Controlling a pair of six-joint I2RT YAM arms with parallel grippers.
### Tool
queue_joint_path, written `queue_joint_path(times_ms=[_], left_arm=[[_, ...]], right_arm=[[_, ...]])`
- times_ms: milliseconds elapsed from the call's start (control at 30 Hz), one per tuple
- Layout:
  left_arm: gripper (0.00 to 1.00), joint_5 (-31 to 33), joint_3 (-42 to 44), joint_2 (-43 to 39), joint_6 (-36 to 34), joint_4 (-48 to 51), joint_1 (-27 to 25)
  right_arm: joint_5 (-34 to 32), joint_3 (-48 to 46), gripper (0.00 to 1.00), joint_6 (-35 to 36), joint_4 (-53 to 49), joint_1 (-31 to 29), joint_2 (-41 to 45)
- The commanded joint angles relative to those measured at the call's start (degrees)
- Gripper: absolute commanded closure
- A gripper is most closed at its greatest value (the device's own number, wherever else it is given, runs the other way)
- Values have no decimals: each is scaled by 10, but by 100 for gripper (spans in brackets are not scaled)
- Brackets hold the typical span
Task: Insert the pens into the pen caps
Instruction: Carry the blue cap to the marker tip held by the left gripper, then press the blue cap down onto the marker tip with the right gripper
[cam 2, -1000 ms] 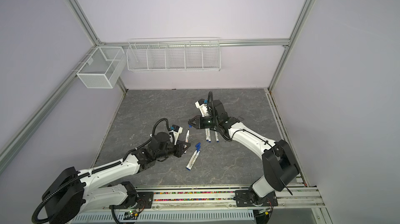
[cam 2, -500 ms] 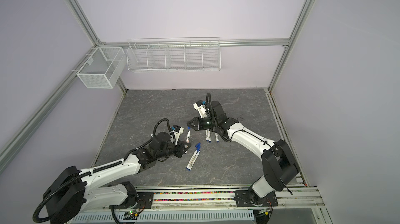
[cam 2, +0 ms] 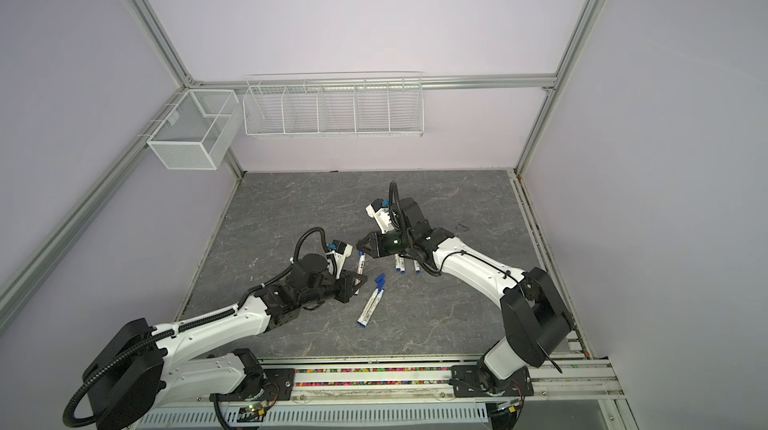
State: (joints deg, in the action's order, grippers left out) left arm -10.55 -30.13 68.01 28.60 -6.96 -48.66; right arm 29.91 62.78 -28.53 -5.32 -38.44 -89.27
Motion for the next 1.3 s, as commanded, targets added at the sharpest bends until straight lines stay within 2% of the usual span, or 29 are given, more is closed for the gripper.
queue_joint_path(times_ms=[0,667,1267], left_arm=[[100,-2,-10,-4,-7,-17,-3],[100,-2,-6,-9,-7,-15,-4],[100,5,-12,1,-4,-19,-3]], right_arm=[[-17,10,84,16,-25,0,3],[-44,27,84,13,-31,10,-22],[16,-7,85,7,-28,10,29]])
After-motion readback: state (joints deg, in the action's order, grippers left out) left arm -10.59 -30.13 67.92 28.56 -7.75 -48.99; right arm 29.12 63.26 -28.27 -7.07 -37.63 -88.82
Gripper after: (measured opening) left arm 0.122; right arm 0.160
